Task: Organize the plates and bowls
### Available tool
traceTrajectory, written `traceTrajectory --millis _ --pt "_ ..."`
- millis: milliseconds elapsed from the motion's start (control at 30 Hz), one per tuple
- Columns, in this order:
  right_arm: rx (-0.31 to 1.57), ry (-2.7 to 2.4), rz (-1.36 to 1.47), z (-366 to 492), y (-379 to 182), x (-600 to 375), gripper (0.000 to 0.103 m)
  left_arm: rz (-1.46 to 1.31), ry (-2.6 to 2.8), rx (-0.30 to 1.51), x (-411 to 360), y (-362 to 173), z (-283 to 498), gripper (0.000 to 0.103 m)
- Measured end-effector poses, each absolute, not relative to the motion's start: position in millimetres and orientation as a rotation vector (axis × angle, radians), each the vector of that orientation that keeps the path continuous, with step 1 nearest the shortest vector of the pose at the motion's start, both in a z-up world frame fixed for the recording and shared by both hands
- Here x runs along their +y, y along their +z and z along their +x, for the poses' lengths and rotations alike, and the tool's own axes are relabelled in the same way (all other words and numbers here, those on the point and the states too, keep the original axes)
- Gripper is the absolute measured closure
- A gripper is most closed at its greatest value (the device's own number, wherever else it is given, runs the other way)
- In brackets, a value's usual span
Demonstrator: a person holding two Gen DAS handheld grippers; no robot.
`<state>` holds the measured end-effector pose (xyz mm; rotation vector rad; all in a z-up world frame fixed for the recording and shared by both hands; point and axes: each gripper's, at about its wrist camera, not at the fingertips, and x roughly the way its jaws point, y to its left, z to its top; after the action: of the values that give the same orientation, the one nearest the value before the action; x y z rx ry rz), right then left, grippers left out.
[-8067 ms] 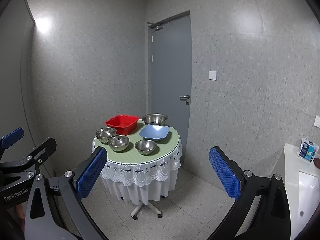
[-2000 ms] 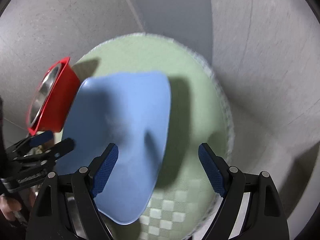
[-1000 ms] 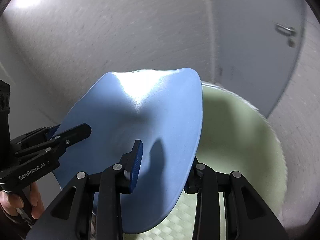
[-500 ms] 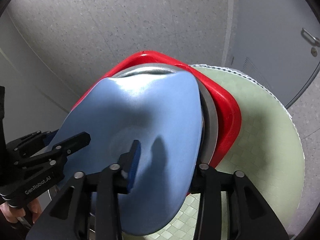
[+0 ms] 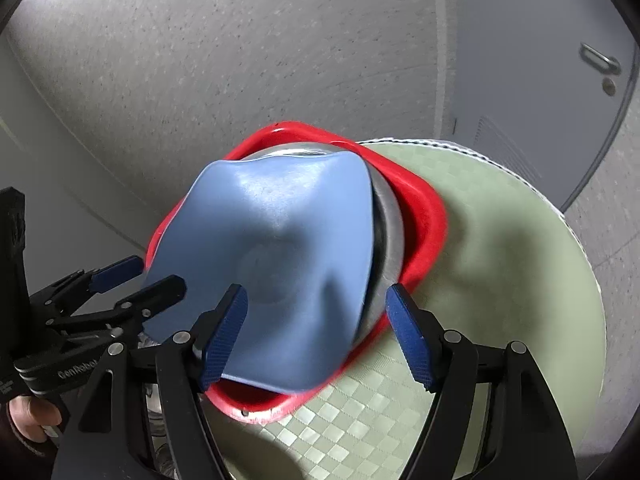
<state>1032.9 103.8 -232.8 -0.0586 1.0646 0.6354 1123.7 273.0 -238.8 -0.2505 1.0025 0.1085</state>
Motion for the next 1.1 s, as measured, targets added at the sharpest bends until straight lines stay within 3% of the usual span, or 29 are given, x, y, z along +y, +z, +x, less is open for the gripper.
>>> traceTrajectory --millis 400,833,1100 --pt "0.944 0.554 0.041 966.6 -197.6 28.5 0.029 -0.177 0.046 0.871 245.4 -197.6 1035.7 0.020" --pt "0.978 0.469 0.103 888.5 -220.7 -54.4 0.027 -0.038 -0.115 0.918 152.4 -220.4 949.6 0.020" --pt "1.008 0.594 0.031 873.9 -233.9 -39.1 0.027 -0.145 0.069 0.923 154.7 -222.1 895.2 0.020"
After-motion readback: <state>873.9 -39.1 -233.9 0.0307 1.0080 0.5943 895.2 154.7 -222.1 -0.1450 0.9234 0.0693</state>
